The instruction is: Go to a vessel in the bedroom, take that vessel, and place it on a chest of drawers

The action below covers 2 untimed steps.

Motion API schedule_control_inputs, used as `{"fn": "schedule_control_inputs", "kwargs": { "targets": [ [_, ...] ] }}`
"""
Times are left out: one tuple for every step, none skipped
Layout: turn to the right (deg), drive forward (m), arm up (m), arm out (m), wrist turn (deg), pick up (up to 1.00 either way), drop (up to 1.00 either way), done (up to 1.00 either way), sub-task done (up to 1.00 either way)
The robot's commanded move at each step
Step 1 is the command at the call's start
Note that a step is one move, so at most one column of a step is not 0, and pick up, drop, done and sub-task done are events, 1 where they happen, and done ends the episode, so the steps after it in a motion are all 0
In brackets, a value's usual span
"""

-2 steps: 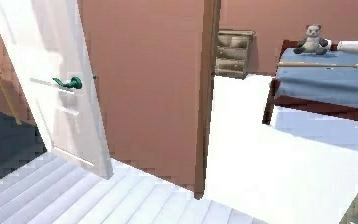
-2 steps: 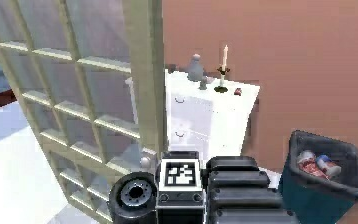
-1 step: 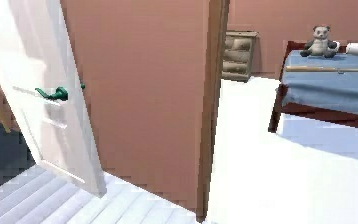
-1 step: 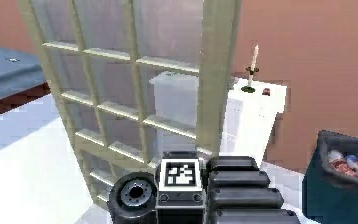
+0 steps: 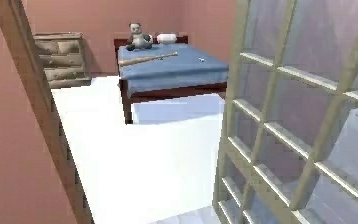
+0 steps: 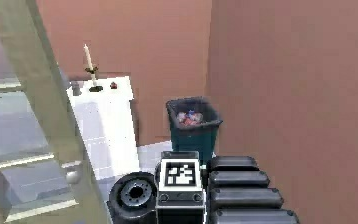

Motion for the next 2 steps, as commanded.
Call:
{"fn": "schedule_control_inputs", "kwargs": {
  "targets": [
    [45.0,0.00,0.00,0.00,0.0,0.00,0.00,0.00,0.00],
    [42.0,0.00,0.00,0.00,0.0,0.00,0.00,0.00,0.00]
  ]
}}
